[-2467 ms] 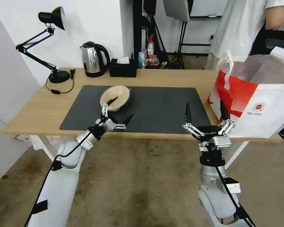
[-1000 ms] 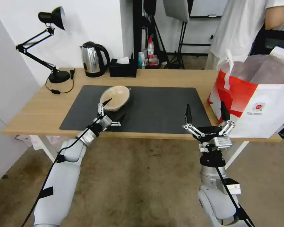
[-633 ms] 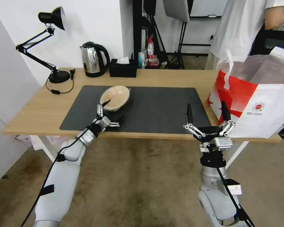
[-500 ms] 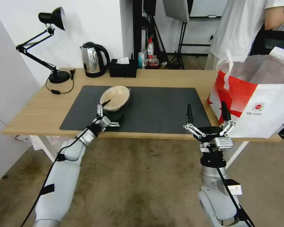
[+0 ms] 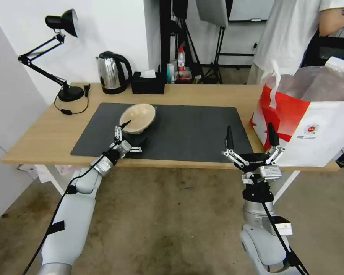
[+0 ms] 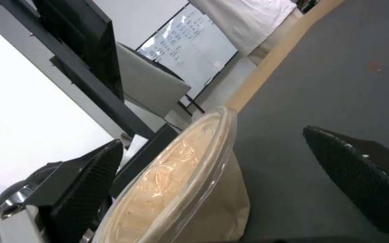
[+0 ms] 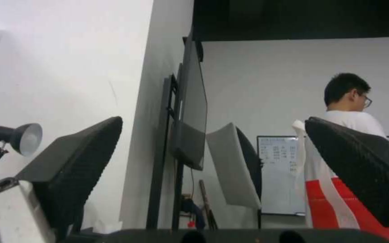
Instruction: Pick up the trash from the table and place it into the takeout bag.
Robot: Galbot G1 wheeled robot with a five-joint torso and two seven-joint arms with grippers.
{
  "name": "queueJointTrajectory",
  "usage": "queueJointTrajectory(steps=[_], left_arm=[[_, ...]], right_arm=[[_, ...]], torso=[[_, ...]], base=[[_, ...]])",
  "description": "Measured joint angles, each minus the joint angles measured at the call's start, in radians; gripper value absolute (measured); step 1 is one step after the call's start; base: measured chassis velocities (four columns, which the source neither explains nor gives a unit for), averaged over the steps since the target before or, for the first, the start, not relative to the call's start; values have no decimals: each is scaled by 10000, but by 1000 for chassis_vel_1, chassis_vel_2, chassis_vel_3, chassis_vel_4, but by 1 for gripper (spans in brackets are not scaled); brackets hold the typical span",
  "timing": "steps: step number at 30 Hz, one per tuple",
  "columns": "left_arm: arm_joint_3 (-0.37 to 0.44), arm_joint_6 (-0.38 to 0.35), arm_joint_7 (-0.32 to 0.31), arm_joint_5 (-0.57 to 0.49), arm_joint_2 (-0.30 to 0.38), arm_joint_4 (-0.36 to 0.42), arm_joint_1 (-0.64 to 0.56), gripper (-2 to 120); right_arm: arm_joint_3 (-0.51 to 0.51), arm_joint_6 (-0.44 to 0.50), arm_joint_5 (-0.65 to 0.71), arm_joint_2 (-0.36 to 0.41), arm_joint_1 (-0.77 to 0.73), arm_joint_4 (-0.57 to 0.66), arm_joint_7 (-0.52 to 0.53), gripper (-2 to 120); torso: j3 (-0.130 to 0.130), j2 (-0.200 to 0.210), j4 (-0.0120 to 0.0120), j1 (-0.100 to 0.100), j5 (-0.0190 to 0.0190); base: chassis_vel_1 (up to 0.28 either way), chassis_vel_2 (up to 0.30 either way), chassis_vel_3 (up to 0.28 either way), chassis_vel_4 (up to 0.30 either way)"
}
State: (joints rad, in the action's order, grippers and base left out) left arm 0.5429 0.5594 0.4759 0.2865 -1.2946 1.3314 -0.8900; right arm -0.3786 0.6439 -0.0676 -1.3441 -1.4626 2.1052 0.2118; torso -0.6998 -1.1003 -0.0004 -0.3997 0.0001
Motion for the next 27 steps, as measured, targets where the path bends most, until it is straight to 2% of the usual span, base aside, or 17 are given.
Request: queueJointTrajectory(steps=[27], left_arm=[[170,-116,-203,-129,213,151,-56,100]], right_arm=[[44,-39,-1,40,76,-76,-8,100]], torso=[[-5,7,7,-6,-1]], base=[[0,0,0,0]])
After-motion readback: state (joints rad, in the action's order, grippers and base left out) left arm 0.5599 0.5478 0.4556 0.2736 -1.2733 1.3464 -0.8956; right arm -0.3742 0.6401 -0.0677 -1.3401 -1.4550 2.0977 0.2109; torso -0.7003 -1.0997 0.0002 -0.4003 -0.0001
